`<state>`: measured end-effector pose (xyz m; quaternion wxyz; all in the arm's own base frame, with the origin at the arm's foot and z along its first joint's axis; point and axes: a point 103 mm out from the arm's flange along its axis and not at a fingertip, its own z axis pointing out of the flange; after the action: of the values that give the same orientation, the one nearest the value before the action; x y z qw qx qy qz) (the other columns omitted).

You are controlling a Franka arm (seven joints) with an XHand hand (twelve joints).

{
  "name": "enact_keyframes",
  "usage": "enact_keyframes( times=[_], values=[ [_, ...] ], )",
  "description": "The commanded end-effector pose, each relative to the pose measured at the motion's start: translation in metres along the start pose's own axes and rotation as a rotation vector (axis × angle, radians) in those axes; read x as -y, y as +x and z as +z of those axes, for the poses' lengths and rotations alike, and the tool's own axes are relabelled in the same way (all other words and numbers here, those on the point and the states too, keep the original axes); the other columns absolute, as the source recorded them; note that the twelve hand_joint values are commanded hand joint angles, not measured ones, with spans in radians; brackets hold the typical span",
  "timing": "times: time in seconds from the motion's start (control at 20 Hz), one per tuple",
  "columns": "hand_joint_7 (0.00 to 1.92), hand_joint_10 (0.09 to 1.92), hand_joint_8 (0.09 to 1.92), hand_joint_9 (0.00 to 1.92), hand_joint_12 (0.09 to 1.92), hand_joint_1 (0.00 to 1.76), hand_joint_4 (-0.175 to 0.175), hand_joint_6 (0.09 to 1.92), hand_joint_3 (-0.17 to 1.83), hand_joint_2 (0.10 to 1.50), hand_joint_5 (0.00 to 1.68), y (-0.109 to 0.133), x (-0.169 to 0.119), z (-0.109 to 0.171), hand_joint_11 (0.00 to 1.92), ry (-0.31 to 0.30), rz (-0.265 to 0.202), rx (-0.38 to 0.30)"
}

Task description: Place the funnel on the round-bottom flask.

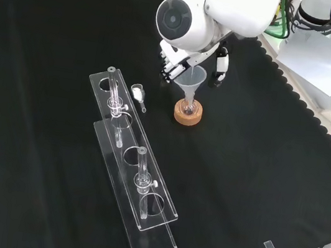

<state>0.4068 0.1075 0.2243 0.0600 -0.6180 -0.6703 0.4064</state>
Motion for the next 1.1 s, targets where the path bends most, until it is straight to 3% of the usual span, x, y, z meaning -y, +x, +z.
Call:
enact_keyframes(
  times=[0.05, 0.5, 0.8, 1.1],
  values=[
    [0.16, 0.64, 0.68, 0.49, 1.32, 0.49, -0.059, 0.09, 0.42, 0.60, 0.26, -0.001, 0.006, -0.001, 0.44, -0.033, -0.008, -0.013],
    [0.18, 0.65, 0.69, 0.45, 1.33, 0.39, -0.057, 0.09, 0.32, 0.62, 0.27, -0.034, 0.031, -0.013, 0.43, -0.257, 0.021, -0.111],
    [0.23, 0.67, 0.70, 0.47, 1.34, 0.48, -0.055, 0.09, 0.33, 0.66, 0.32, -0.065, 0.039, -0.010, 0.43, -0.334, 0.027, -0.175],
    [0.31, 0.63, 0.66, 0.53, 1.32, 0.59, -0.050, 0.09, 0.35, 0.68, 0.37, -0.095, 0.035, 0.001, 0.46, -0.370, 0.029, -0.245]
  ],
)
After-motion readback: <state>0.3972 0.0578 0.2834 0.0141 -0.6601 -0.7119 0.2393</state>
